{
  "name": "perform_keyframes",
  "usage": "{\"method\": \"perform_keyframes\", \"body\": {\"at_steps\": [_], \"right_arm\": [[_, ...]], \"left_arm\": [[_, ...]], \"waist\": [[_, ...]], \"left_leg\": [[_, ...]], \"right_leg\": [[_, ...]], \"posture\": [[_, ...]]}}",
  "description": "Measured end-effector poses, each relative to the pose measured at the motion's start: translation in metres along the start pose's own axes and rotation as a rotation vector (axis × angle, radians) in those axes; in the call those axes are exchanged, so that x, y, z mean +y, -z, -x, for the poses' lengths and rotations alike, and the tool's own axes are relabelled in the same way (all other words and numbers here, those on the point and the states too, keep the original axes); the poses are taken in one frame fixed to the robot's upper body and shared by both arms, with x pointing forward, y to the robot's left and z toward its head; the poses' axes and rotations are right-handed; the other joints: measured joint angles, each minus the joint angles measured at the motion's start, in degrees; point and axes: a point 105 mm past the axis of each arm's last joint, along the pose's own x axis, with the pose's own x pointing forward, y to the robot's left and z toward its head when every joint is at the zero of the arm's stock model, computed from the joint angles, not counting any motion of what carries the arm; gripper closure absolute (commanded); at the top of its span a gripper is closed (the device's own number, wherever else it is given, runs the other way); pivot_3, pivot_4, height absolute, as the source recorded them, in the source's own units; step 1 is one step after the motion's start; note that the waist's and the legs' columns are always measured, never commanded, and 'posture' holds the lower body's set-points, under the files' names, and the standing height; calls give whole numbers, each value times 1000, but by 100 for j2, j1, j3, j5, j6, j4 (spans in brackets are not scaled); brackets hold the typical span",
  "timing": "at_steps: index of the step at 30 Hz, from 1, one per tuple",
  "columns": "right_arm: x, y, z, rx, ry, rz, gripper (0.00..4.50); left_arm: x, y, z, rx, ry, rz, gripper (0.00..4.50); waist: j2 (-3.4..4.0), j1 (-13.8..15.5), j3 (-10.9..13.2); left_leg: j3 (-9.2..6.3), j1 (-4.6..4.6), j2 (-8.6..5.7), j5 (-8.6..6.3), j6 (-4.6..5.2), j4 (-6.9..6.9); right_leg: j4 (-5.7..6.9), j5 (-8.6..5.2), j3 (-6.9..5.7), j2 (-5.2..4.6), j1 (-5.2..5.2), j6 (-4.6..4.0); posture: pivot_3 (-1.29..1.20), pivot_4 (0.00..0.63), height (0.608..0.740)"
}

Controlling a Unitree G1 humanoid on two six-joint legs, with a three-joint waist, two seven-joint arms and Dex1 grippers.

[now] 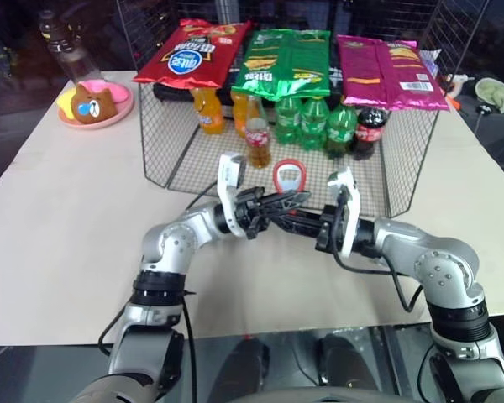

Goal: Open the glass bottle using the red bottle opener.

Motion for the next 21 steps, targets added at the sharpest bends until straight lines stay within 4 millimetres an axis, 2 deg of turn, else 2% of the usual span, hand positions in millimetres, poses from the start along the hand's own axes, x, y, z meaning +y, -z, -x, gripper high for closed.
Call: {"method": "perform_keyframes", "body": {"at_steps": [1, 3, 7, 14, 17, 19, 21], "right_arm": [[0, 0, 0, 0, 1, 0, 4500], [-3, 1, 0, 7, 23, 5, 4500], [-5, 1, 0, 12, 38, 9, 4500], [-10, 3, 7, 17, 67, 7, 4500], [-18, 3, 18, 9, 113, 1, 4500], [-27, 5, 34, 7, 176, -11, 4500], [-31, 8, 43, 10, 206, -15, 4500]], "left_arm": [[0, 0, 0, -1, 0, 0, 3694], [2, 0, -1, -7, -15, -4, 3165], [6, -3, -2, -31, -46, -29, 1435], [5, -5, 6, -10, -59, -40, 1435], [7, -9, 12, -18, -84, -62, 1435], [11, -17, 22, -40, -133, -99, 1435], [13, -21, 26, -51, -157, -134, 1435]], "waist": [[0, 1, 0], [0, 3, 0], [0, 6, 0], [0, 4, 0], [0, 19, 0], [0, 22, 0], [0, 21, 0]], "left_leg": [[0, 0, 0, 0, 0, 0], [0, 0, 0, 0, 0, 0], [0, 0, 0, 0, 0, -1], [0, 0, 0, 0, 0, -2], [-1, -1, 0, 0, 0, -2], [-1, -1, 0, 0, 0, -2], [-1, -2, 0, 0, 0, -4]], "right_leg": [[0, 0, 0, 0, 0, 0], [0, 0, 0, 0, 0, 0], [-1, 0, 0, -1, 0, 0], [-2, 0, 0, 0, 0, 0], [-4, 0, -2, -1, 1, 0], [-5, 0, -2, -1, 1, 0], [-6, 0, -2, -1, 0, 0]], "posture": [[0, 150, 740], [0, 150, 740], [0, 150, 740], [0, 150, 740], [0, 150, 740], [0, 150, 740], [0, 150, 740]]}}
